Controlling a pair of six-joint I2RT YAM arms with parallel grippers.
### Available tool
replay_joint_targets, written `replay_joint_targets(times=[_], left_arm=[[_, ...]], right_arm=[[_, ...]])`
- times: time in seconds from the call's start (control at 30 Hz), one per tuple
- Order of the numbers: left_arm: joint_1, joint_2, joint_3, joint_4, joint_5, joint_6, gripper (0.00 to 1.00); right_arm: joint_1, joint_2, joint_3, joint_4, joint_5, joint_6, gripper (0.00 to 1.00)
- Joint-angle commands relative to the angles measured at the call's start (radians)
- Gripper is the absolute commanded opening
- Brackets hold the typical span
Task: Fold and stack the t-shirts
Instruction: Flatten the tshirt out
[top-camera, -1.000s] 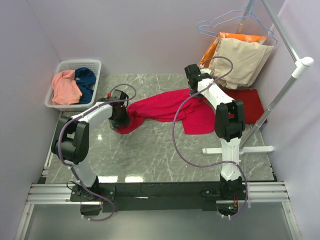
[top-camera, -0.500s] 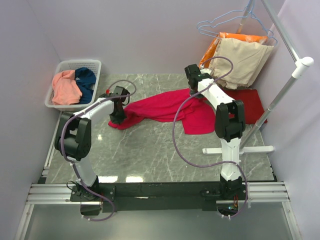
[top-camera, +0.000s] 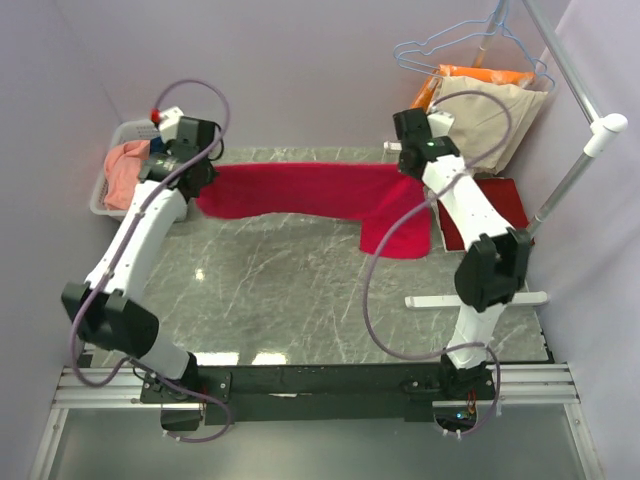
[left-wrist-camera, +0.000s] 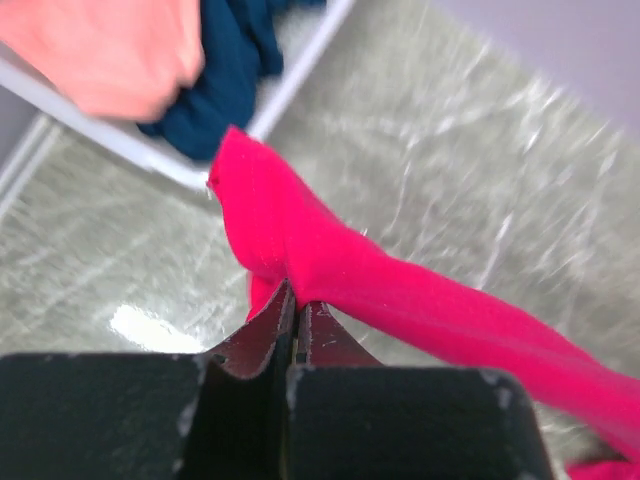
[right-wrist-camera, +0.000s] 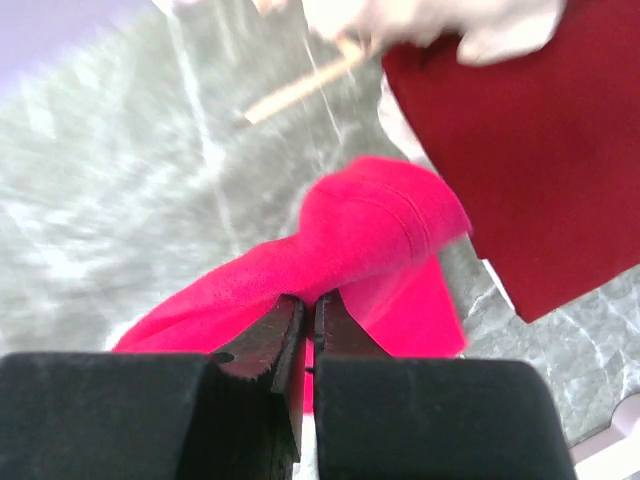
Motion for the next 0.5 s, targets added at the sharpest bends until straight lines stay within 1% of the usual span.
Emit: replay_joint_targets(times=[0.0, 0.07, 0.2, 0.4, 0.47], left_arm=[[0.017, -0.08, 0.082, -0.063, -0.102, 0.056, 0.01], [0.017, -0.091, 0.103, -0.081, -0.12, 0.061, 0.01], [0.018, -0.152, 0.102, -0.112, -0.111, 0.07, 0.01], [0.018, -0.225, 0.053, -0.135, -0.105, 0.087, 0.01], [0.018, -0.229, 0.027, -0.11, -0.114, 0.116, 0.01]], right_arm=[[-0.016, -0.166, 0.018, 0.007, 0.075, -0.026, 0.0], [-0.016, -0.218, 0.015, 0.006, 0.064, -0.03, 0.0], [-0.015, -0.298, -0.005, -0.002, 0.046, -0.035, 0.0], [0.004, -0.425, -0.085, -0.031, 0.021, -0.012, 0.0], [0.014, -0.458, -0.114, -0.031, 0.021, 0.003, 0.0]])
